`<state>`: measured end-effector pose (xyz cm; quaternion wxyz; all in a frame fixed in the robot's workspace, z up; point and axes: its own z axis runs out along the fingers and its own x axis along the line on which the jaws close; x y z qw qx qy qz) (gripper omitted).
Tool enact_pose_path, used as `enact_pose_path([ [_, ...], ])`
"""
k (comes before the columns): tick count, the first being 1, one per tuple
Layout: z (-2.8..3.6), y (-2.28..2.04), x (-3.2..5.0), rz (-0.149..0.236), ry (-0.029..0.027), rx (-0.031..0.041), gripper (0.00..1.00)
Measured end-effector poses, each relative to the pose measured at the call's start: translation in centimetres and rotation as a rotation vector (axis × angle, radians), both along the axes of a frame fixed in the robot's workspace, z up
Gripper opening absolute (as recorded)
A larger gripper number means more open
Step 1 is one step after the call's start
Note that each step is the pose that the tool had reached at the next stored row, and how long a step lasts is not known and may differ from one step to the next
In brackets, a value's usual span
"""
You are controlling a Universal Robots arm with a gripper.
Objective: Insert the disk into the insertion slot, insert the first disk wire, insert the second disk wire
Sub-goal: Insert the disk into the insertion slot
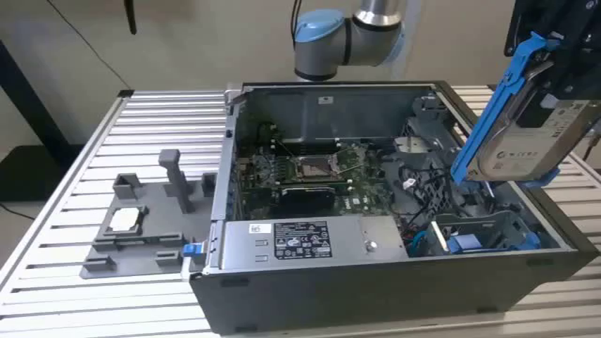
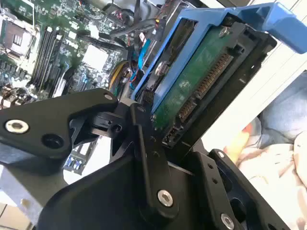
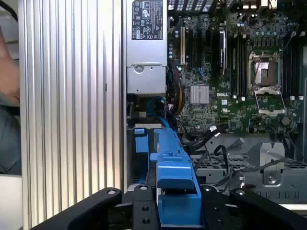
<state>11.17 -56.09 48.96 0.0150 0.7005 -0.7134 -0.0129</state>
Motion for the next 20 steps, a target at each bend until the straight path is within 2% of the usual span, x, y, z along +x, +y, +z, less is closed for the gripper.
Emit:
enact_pose_path([
  [6,-0.01,0.0,0.0,0.0,0.0,0.0,0.33],
  [20,-0.51,0.0,0.0,0.0,0.0,0.0,0.33],
])
